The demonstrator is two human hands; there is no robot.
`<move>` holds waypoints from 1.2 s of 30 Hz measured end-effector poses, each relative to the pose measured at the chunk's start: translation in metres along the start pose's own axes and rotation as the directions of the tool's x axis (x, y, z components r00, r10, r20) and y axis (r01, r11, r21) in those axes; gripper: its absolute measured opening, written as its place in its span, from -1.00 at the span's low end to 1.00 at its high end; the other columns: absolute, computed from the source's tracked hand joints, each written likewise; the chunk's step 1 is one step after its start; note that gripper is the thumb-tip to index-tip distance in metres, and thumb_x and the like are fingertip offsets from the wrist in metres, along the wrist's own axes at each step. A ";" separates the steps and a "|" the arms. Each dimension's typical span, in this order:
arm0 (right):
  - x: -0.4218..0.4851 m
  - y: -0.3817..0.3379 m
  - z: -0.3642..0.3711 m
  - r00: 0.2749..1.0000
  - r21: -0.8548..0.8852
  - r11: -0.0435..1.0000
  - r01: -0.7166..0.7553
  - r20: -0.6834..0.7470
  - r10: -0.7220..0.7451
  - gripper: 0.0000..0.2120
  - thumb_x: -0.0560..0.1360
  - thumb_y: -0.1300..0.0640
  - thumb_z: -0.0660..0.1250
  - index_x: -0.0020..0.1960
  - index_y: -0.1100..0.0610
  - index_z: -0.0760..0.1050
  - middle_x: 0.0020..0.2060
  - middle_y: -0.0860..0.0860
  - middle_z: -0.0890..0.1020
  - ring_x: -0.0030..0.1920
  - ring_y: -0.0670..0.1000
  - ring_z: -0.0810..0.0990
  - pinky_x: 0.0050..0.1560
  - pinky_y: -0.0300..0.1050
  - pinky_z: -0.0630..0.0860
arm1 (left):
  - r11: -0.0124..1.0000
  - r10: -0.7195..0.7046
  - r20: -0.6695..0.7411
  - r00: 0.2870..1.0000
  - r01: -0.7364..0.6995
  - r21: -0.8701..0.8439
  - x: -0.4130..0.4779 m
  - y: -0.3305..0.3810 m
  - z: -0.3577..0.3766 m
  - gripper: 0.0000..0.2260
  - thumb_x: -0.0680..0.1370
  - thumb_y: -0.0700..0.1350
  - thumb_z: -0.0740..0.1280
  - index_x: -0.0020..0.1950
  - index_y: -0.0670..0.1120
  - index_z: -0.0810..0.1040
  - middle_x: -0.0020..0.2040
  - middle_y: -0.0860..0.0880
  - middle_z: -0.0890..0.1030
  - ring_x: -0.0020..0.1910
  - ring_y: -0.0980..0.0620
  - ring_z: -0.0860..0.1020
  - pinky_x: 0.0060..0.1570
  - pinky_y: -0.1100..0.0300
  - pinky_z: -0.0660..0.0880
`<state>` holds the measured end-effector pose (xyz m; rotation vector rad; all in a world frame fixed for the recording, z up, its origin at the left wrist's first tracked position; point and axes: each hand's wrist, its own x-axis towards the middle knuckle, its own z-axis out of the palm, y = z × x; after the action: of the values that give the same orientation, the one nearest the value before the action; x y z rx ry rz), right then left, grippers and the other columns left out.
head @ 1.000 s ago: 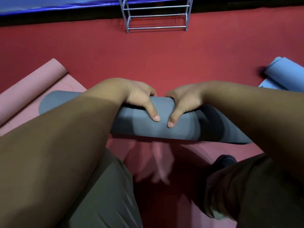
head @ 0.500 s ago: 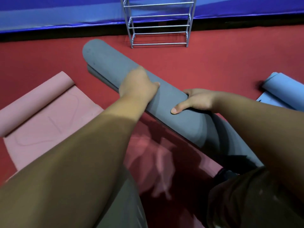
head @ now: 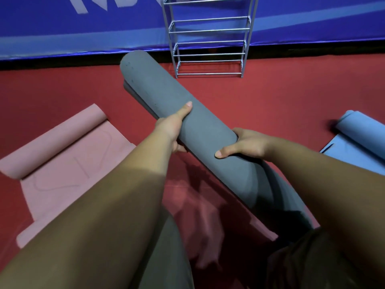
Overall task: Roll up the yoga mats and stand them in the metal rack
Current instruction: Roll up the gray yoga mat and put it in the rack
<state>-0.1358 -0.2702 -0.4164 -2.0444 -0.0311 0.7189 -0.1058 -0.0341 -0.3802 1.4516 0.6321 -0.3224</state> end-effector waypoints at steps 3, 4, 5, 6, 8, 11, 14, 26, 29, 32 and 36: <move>-0.004 -0.005 0.001 1.000 -0.005 1.000 0.006 0.009 -0.006 -0.44 0.29 -0.07 0.71 0.22 0.06 0.65 0.03 -0.02 0.80 0.03 0.04 0.79 0.22 0.14 0.68 | 0.995 0.103 -0.001 0.995 -0.103 0.012 -0.018 0.007 0.008 -0.33 0.37 0.19 0.69 0.34 -0.04 0.52 0.08 -0.04 0.75 -0.17 -0.03 0.75 -0.42 0.01 0.64; -0.006 -0.008 0.001 1.000 0.014 1.000 0.014 -0.011 -0.014 -0.41 0.26 -0.09 0.68 0.22 0.09 0.66 0.03 0.01 0.80 0.05 0.07 0.79 0.23 0.15 0.67 | 0.989 0.145 -0.006 0.989 -0.145 0.019 -0.020 0.009 0.010 -0.29 0.35 0.18 0.70 0.34 -0.05 0.49 0.11 -0.04 0.74 -0.15 -0.02 0.76 -0.40 0.03 0.64; -0.009 -0.012 0.000 0.998 0.057 0.998 0.024 -0.052 -0.021 -0.40 0.26 -0.12 0.63 0.22 0.12 0.66 0.03 0.02 0.79 0.06 0.09 0.78 0.23 0.13 0.67 | 0.981 0.192 -0.014 0.981 -0.192 0.030 -0.023 0.009 0.012 -0.26 0.32 0.17 0.72 0.34 -0.05 0.45 0.14 -0.03 0.73 -0.10 -0.02 0.76 -0.36 0.03 0.65; -0.013 -0.019 0.000 0.994 0.108 0.993 0.046 -0.103 -0.035 -0.43 0.29 -0.13 0.58 0.22 0.12 0.66 0.03 0.03 0.79 0.07 0.08 0.76 0.18 0.08 0.67 | 0.969 0.244 -0.020 0.970 -0.242 0.050 -0.025 0.009 0.014 -0.24 0.30 0.16 0.73 0.32 -0.05 0.42 0.16 -0.01 0.71 -0.04 -0.01 0.76 -0.27 -0.01 0.68; -0.025 -0.037 0.001 0.977 0.235 0.966 0.106 -0.204 -0.058 -0.54 0.41 -0.13 0.51 0.22 0.08 0.66 0.07 0.02 0.77 0.08 0.04 0.72 0.06 -0.03 0.59 | 0.932 0.348 -0.016 0.937 -0.344 0.113 -0.031 0.006 0.017 -0.18 0.18 0.17 0.77 0.26 -0.02 0.41 0.19 0.04 0.69 0.06 0.02 0.74 0.00 -0.10 0.71; -0.047 -0.070 0.002 0.938 0.408 0.890 0.205 -0.343 -0.059 -0.50 0.46 -0.34 0.42 0.26 -0.06 0.65 0.12 -0.16 0.75 0.13 -0.01 0.70 0.05 -0.02 0.55 | 0.872 0.448 0.068 0.891 -0.453 0.186 -0.034 -0.002 0.021 -0.02 0.00 0.14 0.80 0.30 0.00 0.42 0.22 0.07 0.69 0.15 0.08 0.71 0.20 -0.06 0.66; -0.074 -0.109 -0.006 0.874 0.553 0.755 0.352 -0.483 -0.054 -0.44 0.56 -0.48 0.24 0.29 -0.12 0.65 0.02 -0.26 0.77 0.01 -0.13 0.76 -0.03 -0.09 0.66 | 0.802 0.476 0.194 0.858 -0.514 0.305 -0.039 -0.012 0.024 0.05 -0.03 0.09 0.82 0.34 0.06 0.36 0.29 0.10 0.63 0.26 0.12 0.64 0.30 0.00 0.59; -0.136 -0.129 -0.006 0.887 0.672 0.654 0.346 -0.462 0.006 -0.67 0.71 -0.13 0.17 -0.06 0.00 0.59 -0.47 -0.12 0.63 -0.56 -0.17 0.56 -0.59 -0.39 0.38 | 0.847 0.243 0.457 0.856 -0.417 0.330 -0.110 -0.010 0.004 -0.34 0.27 -0.15 0.60 0.34 -0.13 0.49 0.02 -0.01 0.69 -0.27 0.22 0.64 -0.36 0.32 0.48; -0.132 -0.124 -0.007 0.888 0.639 0.690 0.340 -0.460 -0.012 -0.68 0.68 -0.18 0.17 -0.02 -0.04 0.60 -0.43 -0.16 0.64 -0.56 -0.17 0.55 -0.50 -0.36 0.39 | 0.911 0.330 0.350 0.877 -0.393 0.125 -0.129 0.006 0.004 -0.57 0.22 -0.14 0.35 0.10 -0.02 0.58 -0.11 0.00 0.64 -0.16 0.02 0.55 -0.23 0.18 0.40; -0.130 -0.123 -0.006 0.892 0.639 0.694 0.330 -0.451 -0.009 -0.70 0.68 -0.18 0.19 0.00 -0.05 0.61 -0.39 -0.18 0.67 -0.53 -0.19 0.57 -0.49 -0.36 0.41 | 0.899 0.436 0.248 0.865 -0.430 -0.078 -0.147 0.031 0.011 -0.77 0.37 -0.08 0.27 -0.05 0.01 0.65 -0.17 0.08 0.64 -0.21 0.09 0.54 -0.13 0.08 0.41; -0.124 -0.125 0.002 0.911 0.609 0.730 0.309 -0.410 -0.044 -0.70 0.69 -0.14 0.20 -0.03 -0.02 0.61 -0.36 -0.17 0.70 -0.50 -0.21 0.60 -0.52 -0.36 0.42 | 0.873 0.488 0.067 0.870 -0.488 -0.018 -0.152 0.075 0.024 -0.76 0.69 0.06 0.20 0.03 0.01 0.63 -0.12 0.01 0.72 -0.20 0.04 0.68 -0.08 0.03 0.58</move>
<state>-0.2081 -0.2353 -0.2599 -1.4136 0.2166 0.1525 -0.1803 -0.0750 -0.2314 1.5374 0.1899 0.0270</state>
